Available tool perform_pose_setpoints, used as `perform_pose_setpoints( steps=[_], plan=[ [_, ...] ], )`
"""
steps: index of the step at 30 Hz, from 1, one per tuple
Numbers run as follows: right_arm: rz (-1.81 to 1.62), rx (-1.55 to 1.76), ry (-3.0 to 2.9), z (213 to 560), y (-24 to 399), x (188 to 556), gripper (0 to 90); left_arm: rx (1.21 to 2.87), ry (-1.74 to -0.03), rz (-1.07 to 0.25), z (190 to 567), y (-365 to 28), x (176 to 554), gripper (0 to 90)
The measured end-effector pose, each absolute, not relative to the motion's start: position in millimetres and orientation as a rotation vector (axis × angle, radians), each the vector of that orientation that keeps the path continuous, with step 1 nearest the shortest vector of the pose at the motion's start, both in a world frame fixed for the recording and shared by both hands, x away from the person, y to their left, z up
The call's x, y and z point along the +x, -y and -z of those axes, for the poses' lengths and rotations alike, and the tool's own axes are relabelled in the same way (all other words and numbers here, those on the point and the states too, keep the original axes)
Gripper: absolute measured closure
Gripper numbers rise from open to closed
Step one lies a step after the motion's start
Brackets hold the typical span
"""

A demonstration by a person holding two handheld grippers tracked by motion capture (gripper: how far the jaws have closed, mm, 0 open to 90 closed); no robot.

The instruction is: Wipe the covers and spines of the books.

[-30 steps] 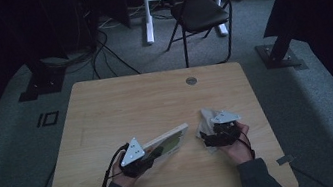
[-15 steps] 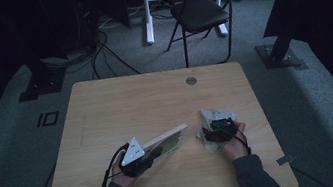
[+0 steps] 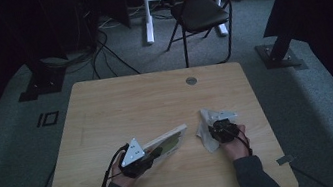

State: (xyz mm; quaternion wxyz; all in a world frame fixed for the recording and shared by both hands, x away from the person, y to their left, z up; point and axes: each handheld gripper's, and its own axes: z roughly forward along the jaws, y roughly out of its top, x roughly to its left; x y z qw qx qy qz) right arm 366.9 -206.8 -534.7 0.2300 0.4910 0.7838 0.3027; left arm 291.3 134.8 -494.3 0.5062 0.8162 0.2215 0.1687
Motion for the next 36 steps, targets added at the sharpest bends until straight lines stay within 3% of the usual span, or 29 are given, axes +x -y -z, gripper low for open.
perform_pose_setpoints(
  steps=[3,7,36],
  plan=[
    [-0.855,1.363,-2.155,534,209,367,81.9,1.967,-0.535,-0.406,494,-135,291,77.8],
    [-0.912,1.377,-2.156,532,213,366,84.1,1.966,-0.535,-0.406,495,-135,291,77.8],
    [-1.283,1.264,-2.099,481,218,338,84.7,1.985,-0.517,-0.451,493,-133,288,77.8]
  ],
)
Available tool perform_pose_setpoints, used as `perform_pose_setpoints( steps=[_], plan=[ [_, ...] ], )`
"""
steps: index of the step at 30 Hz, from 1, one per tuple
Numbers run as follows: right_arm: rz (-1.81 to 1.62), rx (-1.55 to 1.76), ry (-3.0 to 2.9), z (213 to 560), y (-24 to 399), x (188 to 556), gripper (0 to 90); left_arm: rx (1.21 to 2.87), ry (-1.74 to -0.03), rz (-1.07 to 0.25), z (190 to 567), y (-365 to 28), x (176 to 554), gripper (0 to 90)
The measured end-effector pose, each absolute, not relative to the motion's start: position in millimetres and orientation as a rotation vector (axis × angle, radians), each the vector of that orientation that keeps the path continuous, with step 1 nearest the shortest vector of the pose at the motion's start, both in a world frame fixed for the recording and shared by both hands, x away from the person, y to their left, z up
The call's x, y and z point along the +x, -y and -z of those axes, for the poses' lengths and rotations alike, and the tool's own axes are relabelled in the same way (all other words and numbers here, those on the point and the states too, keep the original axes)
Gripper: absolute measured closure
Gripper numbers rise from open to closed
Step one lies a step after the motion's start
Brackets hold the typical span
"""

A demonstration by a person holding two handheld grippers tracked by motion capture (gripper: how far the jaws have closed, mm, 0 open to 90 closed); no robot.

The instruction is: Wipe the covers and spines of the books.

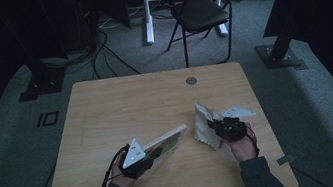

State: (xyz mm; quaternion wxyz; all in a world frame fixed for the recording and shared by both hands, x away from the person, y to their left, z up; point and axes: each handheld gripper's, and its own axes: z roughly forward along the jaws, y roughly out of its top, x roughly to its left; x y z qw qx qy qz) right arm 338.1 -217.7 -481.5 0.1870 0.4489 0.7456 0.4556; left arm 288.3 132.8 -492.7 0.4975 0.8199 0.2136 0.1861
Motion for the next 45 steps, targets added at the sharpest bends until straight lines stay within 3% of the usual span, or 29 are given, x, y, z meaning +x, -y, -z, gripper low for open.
perform_pose_setpoints(
  steps=[24,45],
  plan=[
    [-1.364,1.067,-2.141,448,197,322,84.6,1.998,-0.498,-0.475,492,-130,286,77.8],
    [-1.458,0.989,-2.245,446,166,326,84.6,2.001,-0.494,-0.480,492,-128,285,77.8]
  ],
)
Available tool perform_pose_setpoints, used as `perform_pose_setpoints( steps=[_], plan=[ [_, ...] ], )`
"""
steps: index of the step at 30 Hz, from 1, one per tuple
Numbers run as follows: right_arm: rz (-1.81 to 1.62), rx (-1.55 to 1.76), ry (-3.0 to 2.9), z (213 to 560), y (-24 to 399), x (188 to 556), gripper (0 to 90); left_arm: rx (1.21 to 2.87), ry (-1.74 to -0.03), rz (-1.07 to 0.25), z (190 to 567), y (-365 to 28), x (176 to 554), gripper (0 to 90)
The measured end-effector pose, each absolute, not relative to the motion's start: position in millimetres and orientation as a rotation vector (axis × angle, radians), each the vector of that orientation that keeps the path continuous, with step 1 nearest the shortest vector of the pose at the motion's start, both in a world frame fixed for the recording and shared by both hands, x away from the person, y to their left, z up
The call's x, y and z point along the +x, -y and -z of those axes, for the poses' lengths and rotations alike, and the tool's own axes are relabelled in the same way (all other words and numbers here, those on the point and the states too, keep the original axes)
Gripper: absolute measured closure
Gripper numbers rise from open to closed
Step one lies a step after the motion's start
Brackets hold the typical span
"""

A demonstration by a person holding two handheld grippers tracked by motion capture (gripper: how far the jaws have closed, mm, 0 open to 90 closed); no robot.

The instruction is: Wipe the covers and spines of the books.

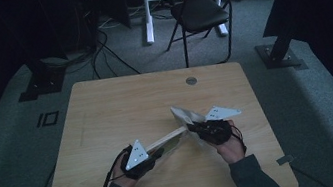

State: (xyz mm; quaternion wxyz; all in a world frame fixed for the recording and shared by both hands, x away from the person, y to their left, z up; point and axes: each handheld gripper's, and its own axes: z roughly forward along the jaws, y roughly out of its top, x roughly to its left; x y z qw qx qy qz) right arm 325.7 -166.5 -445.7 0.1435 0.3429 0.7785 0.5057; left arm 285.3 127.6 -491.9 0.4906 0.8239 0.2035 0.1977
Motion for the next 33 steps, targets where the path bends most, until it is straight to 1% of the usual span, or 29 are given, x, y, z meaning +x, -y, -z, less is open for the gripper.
perform_pose_setpoints(
  steps=[33],
  plan=[
    [-1.477,0.840,-2.334,434,138,320,84.5,1.999,-0.502,-0.491,492,-127,285,77.8]
  ],
)
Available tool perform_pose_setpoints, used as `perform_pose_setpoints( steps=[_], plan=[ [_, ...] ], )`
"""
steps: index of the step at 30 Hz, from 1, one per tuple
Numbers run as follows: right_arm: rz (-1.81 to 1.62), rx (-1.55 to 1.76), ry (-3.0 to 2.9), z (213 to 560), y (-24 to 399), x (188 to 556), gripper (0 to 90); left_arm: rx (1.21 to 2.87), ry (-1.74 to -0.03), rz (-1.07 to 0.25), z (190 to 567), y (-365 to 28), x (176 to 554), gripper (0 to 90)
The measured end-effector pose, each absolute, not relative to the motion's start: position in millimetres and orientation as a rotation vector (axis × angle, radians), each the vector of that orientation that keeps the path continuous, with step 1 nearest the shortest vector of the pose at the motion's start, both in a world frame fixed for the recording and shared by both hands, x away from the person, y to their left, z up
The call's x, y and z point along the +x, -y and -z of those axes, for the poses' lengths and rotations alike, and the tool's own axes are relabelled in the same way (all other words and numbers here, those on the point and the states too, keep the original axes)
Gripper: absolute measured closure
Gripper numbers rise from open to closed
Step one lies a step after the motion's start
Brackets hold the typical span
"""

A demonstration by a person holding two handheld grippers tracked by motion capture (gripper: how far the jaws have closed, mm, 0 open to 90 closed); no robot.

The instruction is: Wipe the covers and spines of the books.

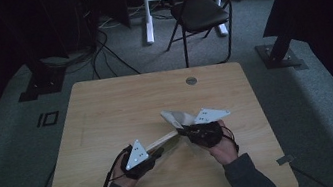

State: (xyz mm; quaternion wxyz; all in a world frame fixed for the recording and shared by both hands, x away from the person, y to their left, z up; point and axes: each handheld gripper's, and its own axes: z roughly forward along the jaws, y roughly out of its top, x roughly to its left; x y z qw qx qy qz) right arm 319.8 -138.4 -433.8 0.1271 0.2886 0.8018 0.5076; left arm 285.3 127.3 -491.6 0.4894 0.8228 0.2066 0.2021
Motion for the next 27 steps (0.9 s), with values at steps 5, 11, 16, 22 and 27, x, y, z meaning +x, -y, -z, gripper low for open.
perform_pose_setpoints(
  steps=[5,11,16,22,27],
  plan=[
    [-1.478,0.824,-2.340,432,135,318,84.5,1.999,-0.502,-0.493,492,-127,285,77.8],
    [-1.482,0.803,-2.346,430,132,317,84.5,1.998,-0.503,-0.495,492,-127,285,77.9],
    [-1.486,0.784,-2.355,428,129,315,84.5,1.998,-0.503,-0.495,492,-127,285,77.8],
    [-1.491,0.764,-2.362,427,125,312,84.5,1.998,-0.502,-0.494,492,-127,285,77.8],
    [-1.502,0.728,-2.374,424,120,309,84.5,1.997,-0.501,-0.494,492,-127,285,77.8]
  ],
)
